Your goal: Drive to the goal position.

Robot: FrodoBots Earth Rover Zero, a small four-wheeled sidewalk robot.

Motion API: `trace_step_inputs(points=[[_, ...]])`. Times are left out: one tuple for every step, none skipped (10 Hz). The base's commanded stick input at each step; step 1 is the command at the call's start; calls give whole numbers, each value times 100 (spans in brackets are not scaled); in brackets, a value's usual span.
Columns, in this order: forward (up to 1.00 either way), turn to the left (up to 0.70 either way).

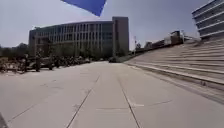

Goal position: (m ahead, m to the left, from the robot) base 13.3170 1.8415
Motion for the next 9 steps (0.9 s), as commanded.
trace_step_inputs(points=[[100, 0], [100, 0], [100, 0], [100, 0], [100, 0], [100, 0], [100, 0], [100, 0], [100, 0]])
